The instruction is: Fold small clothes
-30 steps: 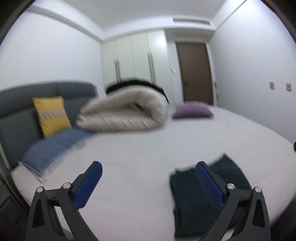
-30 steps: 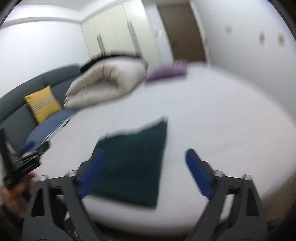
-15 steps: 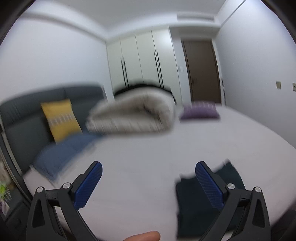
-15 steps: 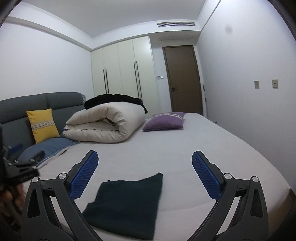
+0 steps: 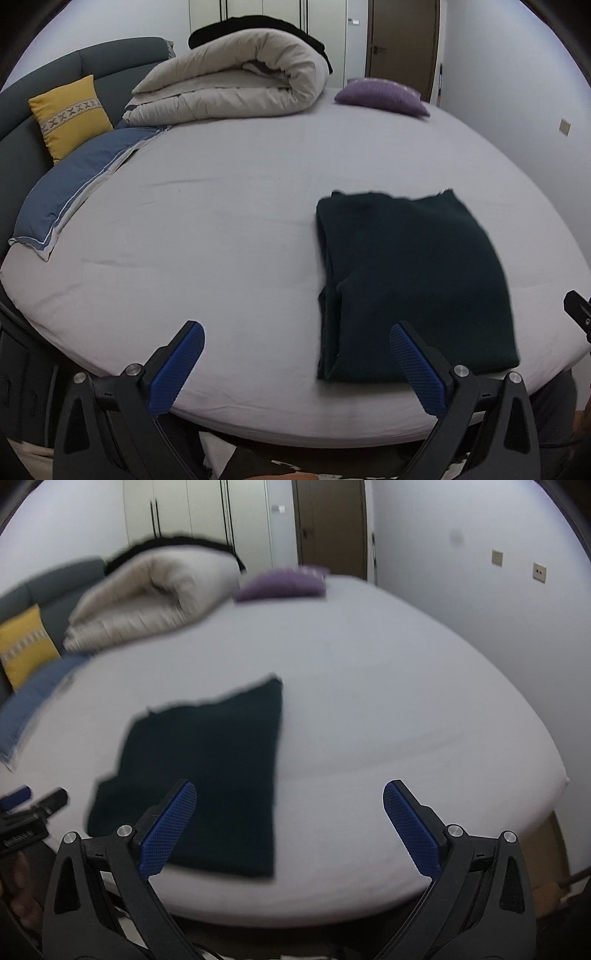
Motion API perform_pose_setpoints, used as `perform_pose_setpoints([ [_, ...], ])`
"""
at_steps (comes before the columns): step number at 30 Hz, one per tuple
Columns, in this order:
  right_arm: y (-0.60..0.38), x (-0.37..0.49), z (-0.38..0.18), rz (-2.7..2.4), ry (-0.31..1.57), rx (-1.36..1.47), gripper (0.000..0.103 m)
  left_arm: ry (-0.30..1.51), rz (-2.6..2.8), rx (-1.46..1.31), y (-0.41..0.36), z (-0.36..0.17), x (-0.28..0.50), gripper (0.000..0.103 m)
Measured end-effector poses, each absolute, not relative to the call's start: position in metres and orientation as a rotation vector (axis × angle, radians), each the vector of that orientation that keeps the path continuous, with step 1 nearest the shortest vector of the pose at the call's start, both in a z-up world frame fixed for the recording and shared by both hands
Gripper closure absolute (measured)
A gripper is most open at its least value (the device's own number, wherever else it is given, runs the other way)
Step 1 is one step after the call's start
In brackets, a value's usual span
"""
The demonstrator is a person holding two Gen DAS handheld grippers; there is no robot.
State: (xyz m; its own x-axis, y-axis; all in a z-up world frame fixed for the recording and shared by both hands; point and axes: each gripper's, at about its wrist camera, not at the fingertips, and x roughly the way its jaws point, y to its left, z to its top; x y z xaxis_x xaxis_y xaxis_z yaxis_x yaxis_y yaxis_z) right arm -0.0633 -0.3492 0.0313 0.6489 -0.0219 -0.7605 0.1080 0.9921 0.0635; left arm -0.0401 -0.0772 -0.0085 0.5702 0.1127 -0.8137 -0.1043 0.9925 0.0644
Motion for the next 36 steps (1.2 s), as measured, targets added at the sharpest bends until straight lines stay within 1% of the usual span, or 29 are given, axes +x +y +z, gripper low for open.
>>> perform_pose_setpoints([
  [3,-0.345,-0.06,0.008,-0.055,0.888,0.105,0.0,0.971,0.125,0.009,-0.079,-0.017,-0.038,0.0],
  [8,-0.335,-0.046,-0.008,-0.03,0.905,0.099,0.0,0.966,0.115,0.022,-0.078,-0.021,-0.03,0.0],
  [36,-0.318,-0.034,-0.018,0.021,0.959,0.059,0.0,0.982,0.114,-0.001,-0.073,-0.029,-0.028,0.0],
])
